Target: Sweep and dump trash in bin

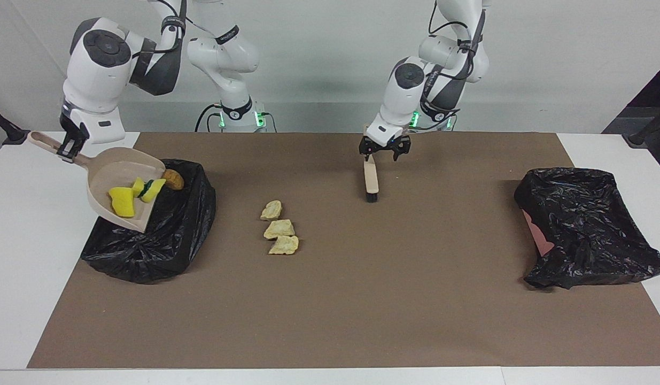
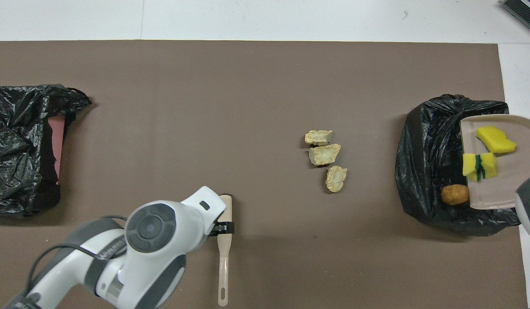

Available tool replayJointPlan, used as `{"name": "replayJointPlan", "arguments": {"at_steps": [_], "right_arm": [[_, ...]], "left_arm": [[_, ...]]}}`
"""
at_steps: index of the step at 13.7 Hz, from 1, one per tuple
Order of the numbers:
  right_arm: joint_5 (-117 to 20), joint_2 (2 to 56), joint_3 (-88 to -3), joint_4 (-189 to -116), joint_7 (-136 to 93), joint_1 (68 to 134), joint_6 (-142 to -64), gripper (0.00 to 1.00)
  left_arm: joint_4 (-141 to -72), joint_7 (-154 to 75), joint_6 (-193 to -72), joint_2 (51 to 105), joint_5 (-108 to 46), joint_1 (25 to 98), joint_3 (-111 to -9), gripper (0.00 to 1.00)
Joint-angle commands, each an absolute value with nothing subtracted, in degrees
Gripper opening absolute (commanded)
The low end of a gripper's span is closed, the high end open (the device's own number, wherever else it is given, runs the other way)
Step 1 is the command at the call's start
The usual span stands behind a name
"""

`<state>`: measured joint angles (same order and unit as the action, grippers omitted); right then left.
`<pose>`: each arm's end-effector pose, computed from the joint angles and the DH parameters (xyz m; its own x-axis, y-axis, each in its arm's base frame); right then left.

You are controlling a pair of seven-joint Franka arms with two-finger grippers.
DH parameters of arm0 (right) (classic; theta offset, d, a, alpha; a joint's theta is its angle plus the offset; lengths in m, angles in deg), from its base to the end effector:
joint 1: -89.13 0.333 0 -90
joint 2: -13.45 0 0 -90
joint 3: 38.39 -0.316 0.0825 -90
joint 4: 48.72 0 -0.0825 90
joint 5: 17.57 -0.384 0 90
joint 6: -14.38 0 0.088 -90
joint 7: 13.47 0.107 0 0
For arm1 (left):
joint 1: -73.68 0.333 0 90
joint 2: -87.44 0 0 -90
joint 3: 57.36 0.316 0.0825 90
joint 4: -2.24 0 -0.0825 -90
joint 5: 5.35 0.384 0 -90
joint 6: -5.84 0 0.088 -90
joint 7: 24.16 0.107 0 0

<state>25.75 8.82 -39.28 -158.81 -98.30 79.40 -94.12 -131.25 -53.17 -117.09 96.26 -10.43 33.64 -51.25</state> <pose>0.5335 -0.1338 0.5490 0.0212 0.7490 -0.6622 0.9996 -0.0024 0.0292 0.3970 -0.2710 0.3975 0.9965 -0.0401 -0.0727 -0.0357 -0.9975 0.0615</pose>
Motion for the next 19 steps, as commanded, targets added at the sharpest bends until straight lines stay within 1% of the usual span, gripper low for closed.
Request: {"name": "replayJointPlan", "arguments": {"at_steps": [1,3,4,7,8,11,14,16,17,19], "right_arm": [[29.1,8.3,-39.4,-159.3,-98.5,79.7,-94.2,0.00],[30.8,8.3,-39.4,-159.5,-99.0,79.9,-94.1,0.00],[31.6,8.2,-39.4,-159.6,-100.3,81.0,-94.1,0.00],[35.3,8.1,-39.4,-159.8,-106.5,82.8,-93.6,0.00],[35.3,8.1,-39.4,-159.6,-106.4,82.9,-91.7,0.00],[35.3,7.3,-39.5,-158.0,-106.4,85.4,-86.1,0.00],[35.3,6.2,-39.7,-156.0,-105.8,88.8,-77.7,0.00],[34.3,6.1,-40.1,-154.1,-102.2,91.6,-71.1,0.00],[34.0,5.9,-40.2,-154.1,-100.2,92.4,-69.9,0.00],[32.5,6.0,-39.8,-154.3,-99.8,91.4,-71.7,0.00]], "left_arm": [[-123.8,-44.1,-113.2,95.3,-7.5,41.4,-51.8,1.00],[-119.4,-38.0,-110.6,95.2,-5.6,45.4,-51.6,1.00],[-116.6,-34.8,-108.3,94.7,-5.0,47.6,-51.6,1.00],[-105.1,-25.4,-97.8,92.7,-5.0,53.3,-51.6,1.00],[-102.8,-23.8,-95.4,92.5,-5.0,54.4,-51.6,1.00],[-98.2,-21.3,-93.5,92.5,-4.9,58.4,-51.6,1.00],[-91.7,-16.2,-89.4,90.9,-5.6,62.8,-51.5,1.00],[-90.1,-15.0,-87.1,90.1,-5.7,64.4,-51.5,1.00],[-90.0,-14.9,-87.1,90.0,-5.6,64.4,-51.3,1.00],[-87.5,-14.7,-85.5,88.3,-5.7,65.3,-51.2,1.00]]}}
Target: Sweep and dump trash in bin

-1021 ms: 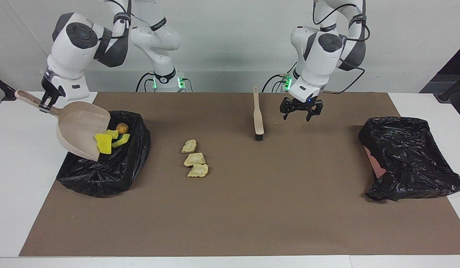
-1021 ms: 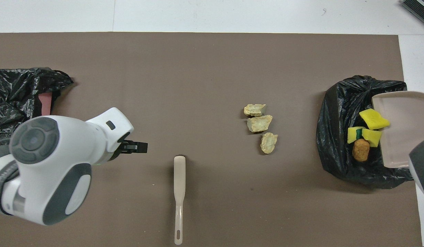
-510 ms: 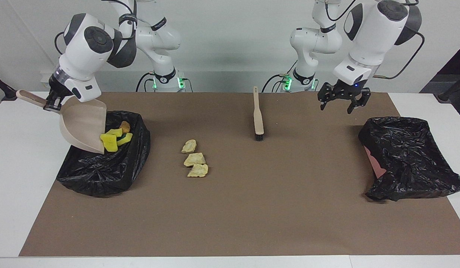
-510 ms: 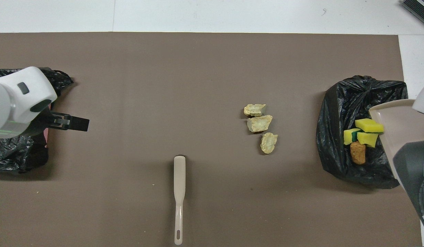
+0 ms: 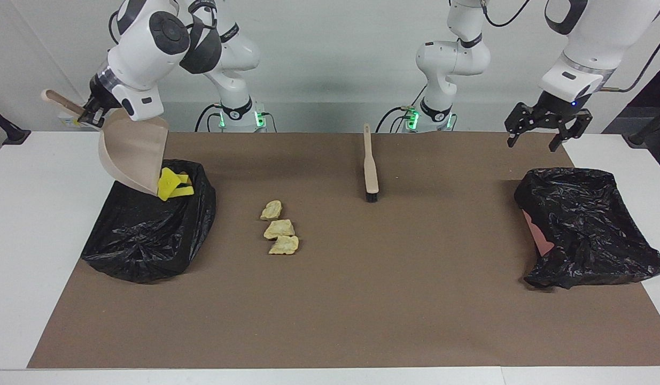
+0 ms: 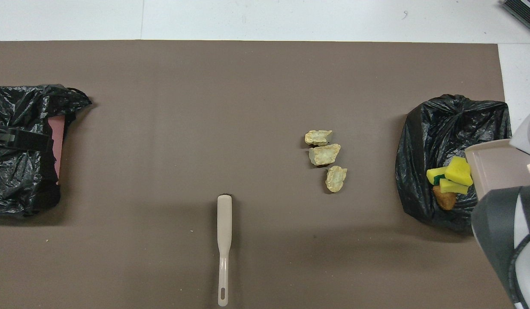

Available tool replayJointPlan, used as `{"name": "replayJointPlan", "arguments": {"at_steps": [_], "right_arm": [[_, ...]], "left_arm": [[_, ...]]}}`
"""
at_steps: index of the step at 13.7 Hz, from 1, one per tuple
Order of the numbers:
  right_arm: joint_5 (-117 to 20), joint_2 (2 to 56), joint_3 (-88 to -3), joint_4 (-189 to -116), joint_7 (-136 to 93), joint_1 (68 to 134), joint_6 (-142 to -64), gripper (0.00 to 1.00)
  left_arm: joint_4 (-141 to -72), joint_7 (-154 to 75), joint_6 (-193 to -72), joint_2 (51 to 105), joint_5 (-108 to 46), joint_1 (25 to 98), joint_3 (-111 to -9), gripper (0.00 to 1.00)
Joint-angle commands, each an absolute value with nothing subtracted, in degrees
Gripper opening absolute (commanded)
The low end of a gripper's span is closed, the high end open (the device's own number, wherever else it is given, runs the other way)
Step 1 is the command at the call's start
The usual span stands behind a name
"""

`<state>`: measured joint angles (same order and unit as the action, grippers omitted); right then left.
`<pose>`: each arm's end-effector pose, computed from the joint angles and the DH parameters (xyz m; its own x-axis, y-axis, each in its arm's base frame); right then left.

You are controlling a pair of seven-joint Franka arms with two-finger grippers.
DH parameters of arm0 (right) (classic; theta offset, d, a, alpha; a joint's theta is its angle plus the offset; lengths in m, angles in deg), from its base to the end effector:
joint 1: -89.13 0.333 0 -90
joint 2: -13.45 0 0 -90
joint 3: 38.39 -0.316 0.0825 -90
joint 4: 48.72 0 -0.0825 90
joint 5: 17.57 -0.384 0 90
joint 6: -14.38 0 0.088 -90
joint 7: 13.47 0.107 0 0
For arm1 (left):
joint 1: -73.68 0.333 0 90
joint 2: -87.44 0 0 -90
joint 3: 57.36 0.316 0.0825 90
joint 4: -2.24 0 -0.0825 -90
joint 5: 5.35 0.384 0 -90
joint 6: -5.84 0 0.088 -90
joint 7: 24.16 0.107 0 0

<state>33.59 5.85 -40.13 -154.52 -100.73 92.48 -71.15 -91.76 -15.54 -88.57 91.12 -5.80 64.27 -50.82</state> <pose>0.5060 -0.0428 0.6025 -0.1188 0.6123 -0.7817 0.9882 -0.0038 -0.1532 0.5414 -0.0259 0.6333 0.9775 -0.1982 0.0724 -0.1990 -0.9800 0.0044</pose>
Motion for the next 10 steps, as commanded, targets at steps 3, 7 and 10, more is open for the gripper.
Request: {"name": "replayJointPlan", "arguments": {"at_steps": [3,7,10], "right_arm": [[32.2,5.8,-39.2,-155.3,-101.4,88.4,-75.6,0.00],[32.1,5.4,-39.1,-156.5,-103.5,84.6,-79.2,0.00],[32.1,5.3,-39.7,-155.1,-102.6,84.6,-76.3,0.00]], "left_arm": [[-84.2,-13.3,-83.3,86.6,-5.6,65.9,-51.2,1.00],[-84.8,-13.2,-84.0,87.1,-5.8,65.9,-51.2,1.00],[-84.9,-13.3,-83.9,87.3,-5.8,65.9,-51.2,1.00]]}}
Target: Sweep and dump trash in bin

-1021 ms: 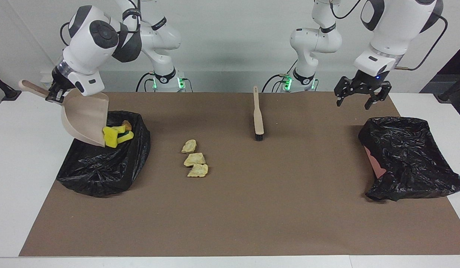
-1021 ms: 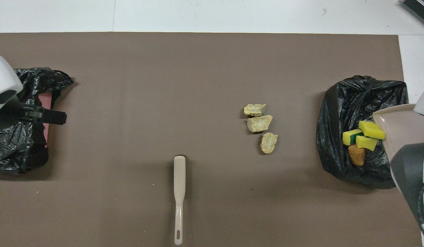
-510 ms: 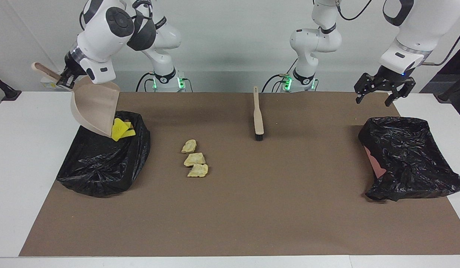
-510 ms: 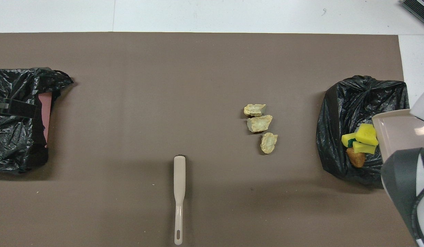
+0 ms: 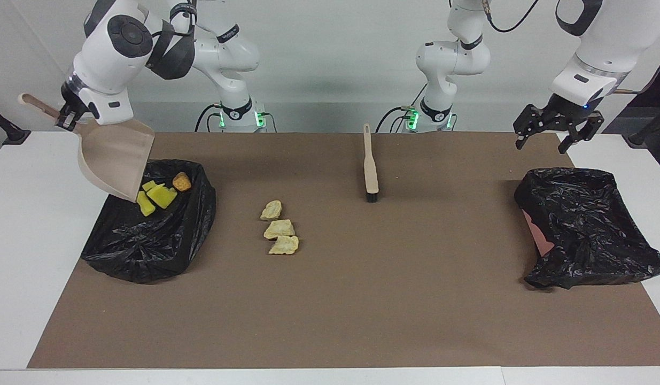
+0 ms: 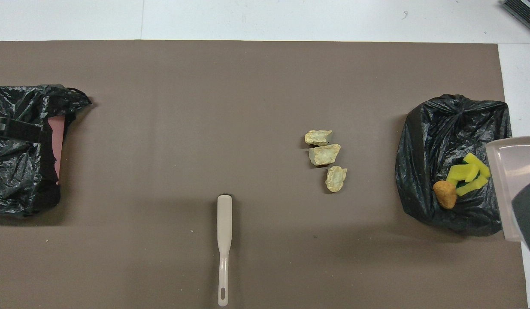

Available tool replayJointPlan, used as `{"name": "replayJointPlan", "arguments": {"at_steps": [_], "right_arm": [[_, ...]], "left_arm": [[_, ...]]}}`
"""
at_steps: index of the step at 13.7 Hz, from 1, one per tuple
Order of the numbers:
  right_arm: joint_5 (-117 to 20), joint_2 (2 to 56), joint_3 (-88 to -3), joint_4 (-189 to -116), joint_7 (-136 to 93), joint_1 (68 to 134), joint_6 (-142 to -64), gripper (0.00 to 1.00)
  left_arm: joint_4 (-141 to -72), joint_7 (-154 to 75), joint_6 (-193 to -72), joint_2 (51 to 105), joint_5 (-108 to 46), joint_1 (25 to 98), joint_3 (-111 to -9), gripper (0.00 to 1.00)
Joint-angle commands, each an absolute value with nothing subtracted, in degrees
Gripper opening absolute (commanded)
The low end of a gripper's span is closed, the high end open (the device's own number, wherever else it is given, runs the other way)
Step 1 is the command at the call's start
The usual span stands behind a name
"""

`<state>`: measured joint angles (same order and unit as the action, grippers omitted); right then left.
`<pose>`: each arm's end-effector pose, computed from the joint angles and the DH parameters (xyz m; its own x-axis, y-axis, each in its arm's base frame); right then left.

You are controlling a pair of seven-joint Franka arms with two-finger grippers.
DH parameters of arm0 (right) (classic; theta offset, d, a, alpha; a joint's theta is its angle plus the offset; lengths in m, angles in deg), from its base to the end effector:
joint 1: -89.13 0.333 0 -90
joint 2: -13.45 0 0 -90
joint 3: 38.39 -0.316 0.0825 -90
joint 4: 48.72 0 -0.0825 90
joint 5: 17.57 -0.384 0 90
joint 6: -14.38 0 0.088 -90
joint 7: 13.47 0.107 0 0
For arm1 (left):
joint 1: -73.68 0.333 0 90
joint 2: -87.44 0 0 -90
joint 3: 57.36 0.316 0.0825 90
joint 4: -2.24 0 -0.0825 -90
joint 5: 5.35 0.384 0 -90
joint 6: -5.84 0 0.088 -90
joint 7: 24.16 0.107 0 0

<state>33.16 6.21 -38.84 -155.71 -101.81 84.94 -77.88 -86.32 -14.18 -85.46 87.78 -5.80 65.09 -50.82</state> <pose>0.5079 -0.1132 0.5931 -0.0609 0.6382 -0.7675 0.9911 -0.0528 -0.1225 0.5551 -0.0205 0.6417 0.9766 -0.2082 0.0544 -0.2084 -0.9780 -0.0009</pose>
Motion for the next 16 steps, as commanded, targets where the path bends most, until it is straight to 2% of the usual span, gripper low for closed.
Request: {"name": "replayJointPlan", "arguments": {"at_steps": [1,4,9,13,16], "right_arm": [[31.8,5.2,-40.0,-153.3,-101.9,85.3,-74.0,0.00],[24.7,4.9,-41.1,-151.3,-93.0,86.4,-69.0,0.00],[12.8,4.2,-47.7,-151.3,-70.7,86.4,-66.5,0.00],[0.3,6.5,-50.5,-151.4,-46.7,87.8,-68.8,0.00],[-6.1,11.1,-50.9,-151.1,-23.0,93.9,-72.7,0.00]], "left_arm": [[-84.9,-13.4,-83.9,87.3,-5.7,65.9,-51.3,1.00],[-85.0,-13.3,-83.5,87.4,-5.8,66.0,-51.3,1.00],[-85.0,-13.4,-83.5,87.4,-5.8,65.9,-51.3,1.00],[-85.1,-13.4,-83.5,87.4,-5.7,65.9,-51.3,1.00],[-85.1,-13.4,-83.5,87.4,-5.8,65.9,-51.3,1.00]]}}
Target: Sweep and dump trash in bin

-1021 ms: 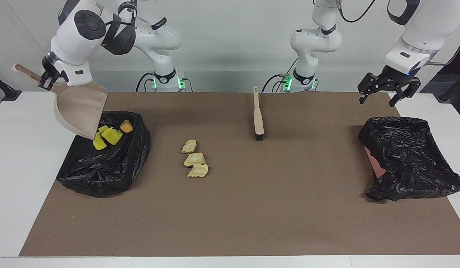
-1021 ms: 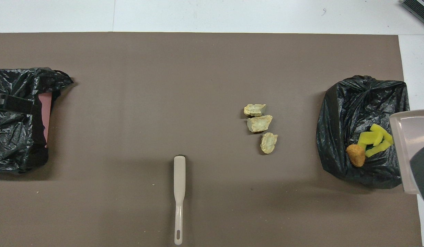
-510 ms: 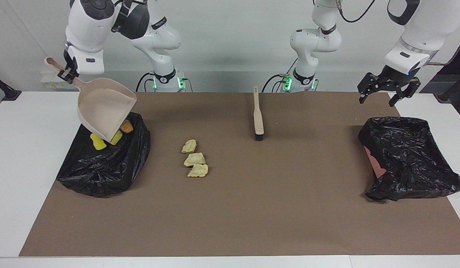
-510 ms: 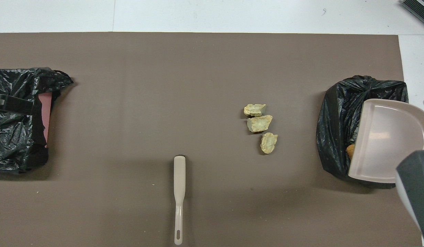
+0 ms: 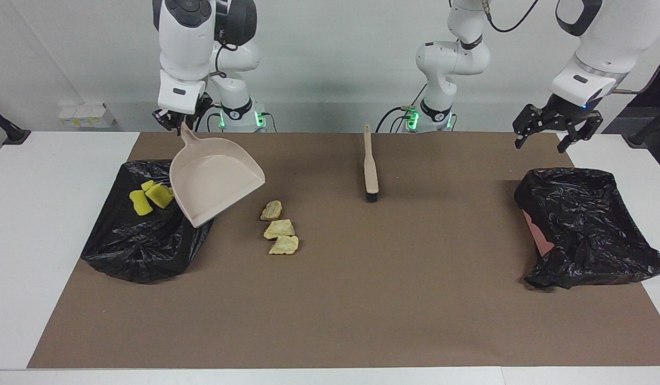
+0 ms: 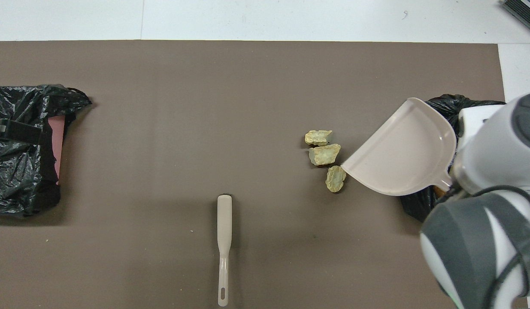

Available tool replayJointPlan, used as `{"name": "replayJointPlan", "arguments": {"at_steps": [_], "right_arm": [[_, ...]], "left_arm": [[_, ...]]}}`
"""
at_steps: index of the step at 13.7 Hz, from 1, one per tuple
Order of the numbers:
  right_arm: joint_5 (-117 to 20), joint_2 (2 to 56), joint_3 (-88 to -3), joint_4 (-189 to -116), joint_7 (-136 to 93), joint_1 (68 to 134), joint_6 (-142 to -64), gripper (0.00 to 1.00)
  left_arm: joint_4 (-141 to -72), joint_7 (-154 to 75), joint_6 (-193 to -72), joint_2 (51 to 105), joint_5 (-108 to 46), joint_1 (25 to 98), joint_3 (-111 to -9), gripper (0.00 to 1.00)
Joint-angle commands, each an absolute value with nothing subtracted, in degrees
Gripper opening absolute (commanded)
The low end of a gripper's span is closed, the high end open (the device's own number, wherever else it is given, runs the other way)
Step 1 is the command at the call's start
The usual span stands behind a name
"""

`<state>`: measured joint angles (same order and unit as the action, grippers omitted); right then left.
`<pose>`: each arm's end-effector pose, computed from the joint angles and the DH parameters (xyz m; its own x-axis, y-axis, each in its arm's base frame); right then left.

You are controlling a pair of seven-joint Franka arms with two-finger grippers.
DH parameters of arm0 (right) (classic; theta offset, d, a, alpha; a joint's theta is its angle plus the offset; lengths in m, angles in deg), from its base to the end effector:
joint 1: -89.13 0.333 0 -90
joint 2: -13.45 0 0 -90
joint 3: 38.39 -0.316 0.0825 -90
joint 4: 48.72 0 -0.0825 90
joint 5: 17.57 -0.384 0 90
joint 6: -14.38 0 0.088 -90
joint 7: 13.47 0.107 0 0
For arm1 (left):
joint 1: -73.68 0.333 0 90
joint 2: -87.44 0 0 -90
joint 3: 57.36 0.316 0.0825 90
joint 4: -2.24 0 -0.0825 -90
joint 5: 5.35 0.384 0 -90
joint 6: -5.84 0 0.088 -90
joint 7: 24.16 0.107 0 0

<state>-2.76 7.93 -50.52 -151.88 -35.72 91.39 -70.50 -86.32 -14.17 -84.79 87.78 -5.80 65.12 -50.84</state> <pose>0.4968 0.1016 0.5656 0.7780 0.5485 -0.3064 0.6116 -0.7728 0.1693 0.5539 -0.0204 0.6406 0.9771 -0.2083 0.0429 -0.2085 -0.9780 0.0011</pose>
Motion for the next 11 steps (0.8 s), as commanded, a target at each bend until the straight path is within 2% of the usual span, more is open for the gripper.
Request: {"name": "replayJointPlan", "arguments": {"at_steps": [1,4,6,9,11], "right_arm": [[-8.0,13.3,-50.9,-149.9,-15.0,95.7,-74.0,0.00],[-9.7,22.8,-50.9,-142.8,2.7,102.0,-76.7,0.00],[-12.1,27.6,-50.9,-139.0,8.7,103.1,-80.7,0.00],[-12.6,33.6,-50.9,-136.7,16.8,108.2,-92.5,0.00],[-12.7,38.0,-50.9,-132.3,22.4,110.3,-96.0,0.00]], "left_arm": [[-85.1,-13.4,-83.5,87.4,-5.8,65.9,-51.3,1.00],[-85.1,-13.5,-83.5,87.4,-5.8,65.9,-51.4,1.00],[-85.1,-13.5,-83.5,87.4,-5.7,65.9,-51.4,1.00],[-85.1,-13.6,-83.5,87.4,-5.7,65.9,-51.4,1.00],[-85.1,-13.7,-83.5,87.4,-5.7,65.9,-51.5,1.00]]}}
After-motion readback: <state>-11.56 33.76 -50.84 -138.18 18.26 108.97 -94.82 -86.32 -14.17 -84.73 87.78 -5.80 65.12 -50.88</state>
